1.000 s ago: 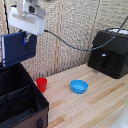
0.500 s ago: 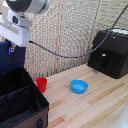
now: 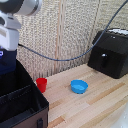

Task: Discover the targeted book and set your gripper to the appropriate amplitude. Smoothly guide your gripper in the direction of the book and snatch it firmly. Search for the back section of the caddy. Move the held book towards the back section and lightly deposit it inside.

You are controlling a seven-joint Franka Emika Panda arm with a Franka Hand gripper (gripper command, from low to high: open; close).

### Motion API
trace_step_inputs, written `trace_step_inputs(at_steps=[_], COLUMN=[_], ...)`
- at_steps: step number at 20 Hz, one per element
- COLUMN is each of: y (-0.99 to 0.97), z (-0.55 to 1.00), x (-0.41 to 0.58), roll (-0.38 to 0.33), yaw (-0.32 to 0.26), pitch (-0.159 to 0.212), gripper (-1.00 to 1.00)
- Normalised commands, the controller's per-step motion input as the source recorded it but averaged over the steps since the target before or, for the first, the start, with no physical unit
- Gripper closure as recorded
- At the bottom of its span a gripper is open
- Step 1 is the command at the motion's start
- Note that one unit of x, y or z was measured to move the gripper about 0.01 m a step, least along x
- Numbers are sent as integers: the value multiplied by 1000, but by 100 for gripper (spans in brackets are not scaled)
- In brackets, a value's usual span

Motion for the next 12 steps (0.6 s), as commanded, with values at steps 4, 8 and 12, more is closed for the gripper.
trace_step_inputs(at_steps=[4,8,12], y=[-105,-215,69], z=[-10,296,-4], x=[499,249,115], roll=[-176,0,0], yaw=[105,108,0], pitch=[93,107,24], gripper=[100,100,-100])
